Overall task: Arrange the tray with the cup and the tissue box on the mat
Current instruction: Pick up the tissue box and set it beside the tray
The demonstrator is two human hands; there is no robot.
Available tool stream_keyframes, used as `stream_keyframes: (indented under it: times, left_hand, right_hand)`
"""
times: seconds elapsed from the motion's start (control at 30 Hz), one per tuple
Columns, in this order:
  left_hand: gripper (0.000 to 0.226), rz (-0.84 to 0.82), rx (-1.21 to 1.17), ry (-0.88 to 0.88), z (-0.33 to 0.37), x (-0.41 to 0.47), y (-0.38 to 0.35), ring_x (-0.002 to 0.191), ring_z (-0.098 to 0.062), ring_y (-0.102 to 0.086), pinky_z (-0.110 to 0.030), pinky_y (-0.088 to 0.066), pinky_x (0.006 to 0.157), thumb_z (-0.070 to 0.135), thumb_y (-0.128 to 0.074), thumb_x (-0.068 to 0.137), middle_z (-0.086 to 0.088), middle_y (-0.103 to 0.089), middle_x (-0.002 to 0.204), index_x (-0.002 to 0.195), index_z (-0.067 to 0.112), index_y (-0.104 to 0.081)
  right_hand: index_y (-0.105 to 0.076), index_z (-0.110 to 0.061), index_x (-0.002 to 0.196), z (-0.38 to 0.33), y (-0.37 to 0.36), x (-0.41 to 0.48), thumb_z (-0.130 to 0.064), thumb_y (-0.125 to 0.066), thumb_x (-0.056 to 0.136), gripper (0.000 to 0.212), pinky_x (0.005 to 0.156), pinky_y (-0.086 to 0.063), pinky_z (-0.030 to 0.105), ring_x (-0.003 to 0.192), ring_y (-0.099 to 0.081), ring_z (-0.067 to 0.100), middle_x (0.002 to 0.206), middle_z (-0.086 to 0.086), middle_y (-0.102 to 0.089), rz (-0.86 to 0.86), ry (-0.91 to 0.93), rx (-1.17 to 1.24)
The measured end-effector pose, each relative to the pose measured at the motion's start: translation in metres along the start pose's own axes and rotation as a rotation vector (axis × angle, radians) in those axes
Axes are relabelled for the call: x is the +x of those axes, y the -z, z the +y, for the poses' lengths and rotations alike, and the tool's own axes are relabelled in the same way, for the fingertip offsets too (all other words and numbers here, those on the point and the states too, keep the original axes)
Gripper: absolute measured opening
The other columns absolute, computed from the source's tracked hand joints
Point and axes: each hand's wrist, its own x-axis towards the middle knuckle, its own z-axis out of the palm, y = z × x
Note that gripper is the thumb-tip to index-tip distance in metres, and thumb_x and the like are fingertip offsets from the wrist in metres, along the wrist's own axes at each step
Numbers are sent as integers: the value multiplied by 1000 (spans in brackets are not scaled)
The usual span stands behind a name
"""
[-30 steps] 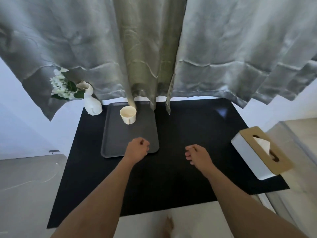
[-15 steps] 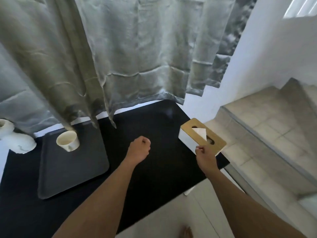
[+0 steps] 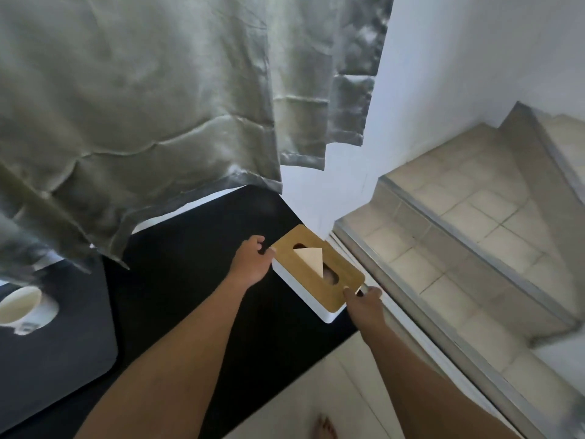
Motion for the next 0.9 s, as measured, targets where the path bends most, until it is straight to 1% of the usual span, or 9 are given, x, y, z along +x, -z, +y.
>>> stream_keyframes:
  times: [0.07, 0.2, 0.27, 0.33, 0.4, 0.53, 0.73, 0.83, 0.9]
  left_hand:
    - [52, -16, 8, 11, 8, 15, -14, 133, -25, -47, -42, -40, 107, 32, -55, 95, -7, -45, 147, 145, 22, -42]
    - [59, -56, 125, 57, 12, 43, -32, 141, -30, -37, -56, -31, 115, 42, -51, 92, -6, -38, 154, 147, 27, -39]
    - [60, -77, 177, 82, 14, 58, -41, 140, -31, -38, -57, -32, 114, 45, -51, 92, -7, -38, 153, 148, 27, -39]
    - [60, -98, 213, 86, 17, 66, -50, 137, -32, -43, -56, -35, 112, 46, -50, 93, -7, -42, 151, 148, 26, -37]
    - [60, -109, 210, 73, 20, 68, -56, 134, -31, -46, -51, -39, 110, 45, -52, 94, -7, -46, 148, 149, 25, -37]
    - [60, -111, 208, 73, 23, 75, -60, 129, -30, -49, -48, -44, 104, 47, -57, 91, -5, -50, 143, 145, 29, -39]
    - [58, -157, 314, 54, 23, 78, -48, 126, -30, -51, -50, -46, 104, 40, -59, 92, -7, -50, 141, 145, 26, -40]
    - [47, -121, 402, 37, 24, 73, -40, 109, -23, -59, -45, -50, 99, 35, -61, 91, -7, -59, 127, 135, 21, -49]
    - [44, -83, 402, 52, 19, 66, -30, 100, -21, -60, -42, -52, 94, 35, -63, 90, -6, -61, 121, 130, 20, -52]
  right_hand:
    - [-17, -6, 148, 2, -2, 14, -43, -61, 86, 85, 93, -45, 43, 127, -48, 37, 147, 18, -39, -38, -35, 13]
    - [-18, -13, 146, 6, -8, 34, -59, -60, 77, 93, 79, -47, 42, 117, -56, 38, 139, 19, -46, -133, -83, -21]
    - [-16, -13, 146, 5, -9, 39, -60, -59, 81, 91, 82, -49, 43, 113, -55, 34, 140, 18, -46, -166, -76, -48]
    - [-12, -12, 148, 5, -10, 48, -59, -58, 84, 91, 96, -51, 49, 120, -52, 35, 144, 15, -43, -183, -78, -88]
    - [-7, -12, 150, 4, -11, 53, -60, -59, 83, 97, 99, -51, 53, 126, -49, 36, 147, 14, -39, -198, -93, -97]
    - [-1, -18, 152, 1, -13, 62, -59, -63, 81, 103, 86, -58, 49, 123, -51, 38, 146, 15, -39, -222, -183, -50]
    - [-7, -27, 148, -6, -12, 64, -52, -71, 76, 99, 68, -63, 45, 105, -60, 35, 134, 15, -46, -291, -240, 2]
    - [-8, -33, 147, -13, -11, 64, -54, -75, 71, 103, 60, -64, 41, 100, -60, 33, 126, 10, -44, -303, -184, -4]
    - [-3, -35, 148, -18, -16, 61, -53, -74, 74, 104, 61, -64, 42, 92, -58, 29, 121, 6, -40, -307, -110, -31]
